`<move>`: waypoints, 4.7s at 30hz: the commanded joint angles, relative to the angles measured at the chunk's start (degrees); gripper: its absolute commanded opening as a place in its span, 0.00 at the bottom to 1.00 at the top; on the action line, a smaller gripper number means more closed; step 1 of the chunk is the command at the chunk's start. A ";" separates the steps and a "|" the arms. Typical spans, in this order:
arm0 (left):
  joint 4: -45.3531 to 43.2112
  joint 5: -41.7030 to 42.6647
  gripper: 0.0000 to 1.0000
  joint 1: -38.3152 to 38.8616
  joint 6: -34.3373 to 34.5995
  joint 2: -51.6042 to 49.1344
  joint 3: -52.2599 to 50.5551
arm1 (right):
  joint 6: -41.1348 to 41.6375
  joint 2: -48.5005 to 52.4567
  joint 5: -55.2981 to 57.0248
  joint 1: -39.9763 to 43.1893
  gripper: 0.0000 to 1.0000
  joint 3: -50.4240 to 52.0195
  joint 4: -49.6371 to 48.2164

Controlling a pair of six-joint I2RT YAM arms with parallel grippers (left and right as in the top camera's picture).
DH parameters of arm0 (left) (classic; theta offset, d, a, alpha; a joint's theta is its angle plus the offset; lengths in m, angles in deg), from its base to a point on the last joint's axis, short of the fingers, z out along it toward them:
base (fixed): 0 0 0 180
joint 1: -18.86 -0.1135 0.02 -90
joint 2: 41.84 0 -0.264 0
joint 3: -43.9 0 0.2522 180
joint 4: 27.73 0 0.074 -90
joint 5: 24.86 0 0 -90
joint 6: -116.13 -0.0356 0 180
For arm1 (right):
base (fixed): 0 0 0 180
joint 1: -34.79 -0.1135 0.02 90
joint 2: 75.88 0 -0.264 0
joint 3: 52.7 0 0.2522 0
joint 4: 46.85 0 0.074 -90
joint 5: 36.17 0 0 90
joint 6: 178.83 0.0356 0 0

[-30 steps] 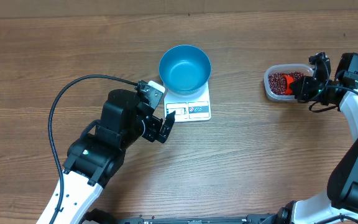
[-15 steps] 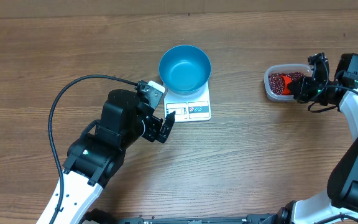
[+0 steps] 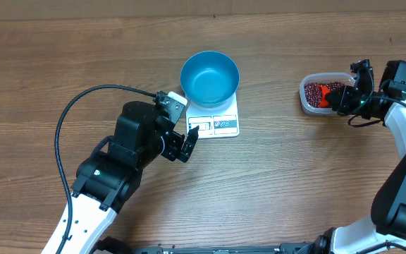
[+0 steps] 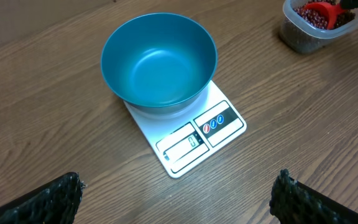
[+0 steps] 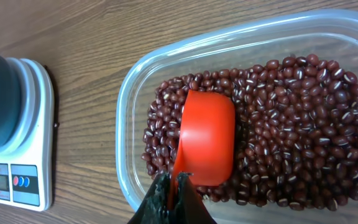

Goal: Scoop item into bowl and weigh 150g on scale
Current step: 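Dip the red scoop into the beans and scoop with the right gripper, then carry the filled red scoop left over the teal bowl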

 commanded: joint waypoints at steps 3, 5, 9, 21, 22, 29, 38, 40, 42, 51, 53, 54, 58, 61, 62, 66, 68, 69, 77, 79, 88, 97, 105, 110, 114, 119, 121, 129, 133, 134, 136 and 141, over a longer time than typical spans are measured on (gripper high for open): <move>-0.02 0.37 0.99 -0.09 0.57 -0.44 1.20 | 3.82 2.03 -4.85 1.86 0.04 -0.37 -1.25; -0.04 0.37 1.00 -0.09 0.57 -0.46 1.20 | 3.82 2.08 -6.10 2.84 0.04 -0.37 -1.25; -0.02 0.37 1.00 -0.09 0.57 -0.44 1.20 | 3.82 2.08 -9.27 5.05 0.04 -0.37 -1.27; -0.04 0.37 1.00 -0.09 0.57 -0.44 1.20 | 6.64 6.56 -15.78 7.65 0.04 -0.37 -2.03; -0.04 0.37 1.00 -0.09 0.57 -0.44 1.20 | 6.64 6.73 -16.31 7.65 0.04 -0.37 -1.97; -0.04 0.37 1.00 -0.09 0.57 -0.46 1.20 | 8.26 6.88 -17.40 7.65 0.04 -0.37 -2.19; -0.02 0.37 1.00 -0.09 0.57 -0.44 1.20 | 11.15 6.88 -21.53 8.87 0.04 -0.37 -3.67; -0.02 0.37 1.00 -0.09 0.57 -0.44 1.20 | 11.17 6.88 -22.97 9.70 0.04 -0.37 -3.67; -0.02 0.37 0.99 -0.09 0.57 -0.46 1.20 | 11.13 6.88 -25.05 11.39 0.04 -0.37 -3.61; -0.02 0.37 1.00 -0.09 0.57 -0.44 1.20 | 11.10 6.88 -31.67 15.85 0.04 -0.37 -3.54; -0.02 0.37 1.00 -0.09 0.57 -0.46 1.20 | 11.10 6.88 -32.87 16.13 0.04 -0.37 -3.52; -0.02 0.37 1.00 -0.09 0.57 -0.46 1.20 | 11.10 6.88 -33.88 16.22 0.04 -0.37 -3.52; -0.04 0.37 0.99 -0.09 0.57 -0.44 1.20 | 11.13 6.88 -35.85 16.22 0.04 -0.37 -3.52; -0.02 0.37 0.99 -0.09 0.57 -0.46 1.20 | 11.10 6.88 -36.04 16.22 0.04 -0.37 -2.93; -0.02 0.37 0.99 -0.09 0.57 -0.46 1.20 | 11.10 6.88 -36.06 16.22 0.04 -0.37 -2.69; -0.02 0.37 1.00 -0.09 0.57 -0.46 1.20 | 11.10 6.88 -37.38 16.22 0.04 -0.37 -2.10; -0.02 0.37 0.99 -0.09 0.57 -0.44 1.20 | 11.13 6.88 -39.78 16.22 0.04 -0.37 -2.08; -0.02 0.37 1.00 -0.09 0.57 -0.46 1.20 | 11.15 6.91 -41.03 16.22 0.04 -0.37 -1.88; -0.02 0.37 0.99 -0.09 0.57 -0.46 1.20 | 11.39 6.88 -46.21 16.13 0.04 -0.39 -1.16; -0.02 0.37 0.99 -0.09 0.57 -0.46 1.20 | 11.41 6.88 -47.08 16.04 0.04 -0.39 -0.76; -0.02 0.37 0.99 -0.09 0.57 -0.44 1.20 | 12.41 6.88 -48.43 11.58 0.04 -0.39 -0.20; -0.02 0.37 0.99 -0.09 0.57 -0.44 1.20 | 12.85 6.88 -48.54 3.37 0.04 -0.42 -0.22; -0.02 0.39 1.00 -0.09 0.57 -0.44 1.20 | 14.58 6.88 -49.92 -1.90 0.04 -0.50 -2.64; -0.02 0.37 0.99 -0.09 0.57 -0.44 1.20 | 15.93 6.88 -49.94 -3.65 0.04 -0.50 -4.15; -0.02 0.37 0.99 -0.09 0.57 -0.46 1.20 | 19.32 6.88 -49.86 -5.81 0.04 -0.50 -8.81; -0.02 0.39 0.99 -0.09 0.57 -0.44 1.20 | 23.61 6.88 -49.68 -7.61 0.04 -0.50 -14.40; -0.02 0.39 1.00 -0.09 0.57 -0.46 1.20 | 24.72 6.88 -49.55 -8.00 0.04 -0.50 -15.69; -0.02 0.37 0.99 -0.09 0.57 -0.46 1.20 | 28.09 6.88 -47.93 -10.49 0.04 -0.50 -19.61; -0.04 0.37 1.00 -0.09 0.57 -0.44 1.20 | 29.92 6.88 -47.47 -11.69 0.04 -0.50 -21.99; -0.04 0.37 1.00 -0.09 0.57 -0.46 1.20 | 30.97 6.88 -46.86 -12.28 0.04 -0.50 -23.04; -0.04 0.37 1.00 -0.09 0.57 -0.46 1.20 | 32.20 6.88 -46.45 -12.98 0.04 -0.50 -24.48; -0.04 0.37 0.99 -0.09 0.57 -0.44 1.20 | 33.03 6.88 -44.37 -15.34 0.04 -0.50 -25.99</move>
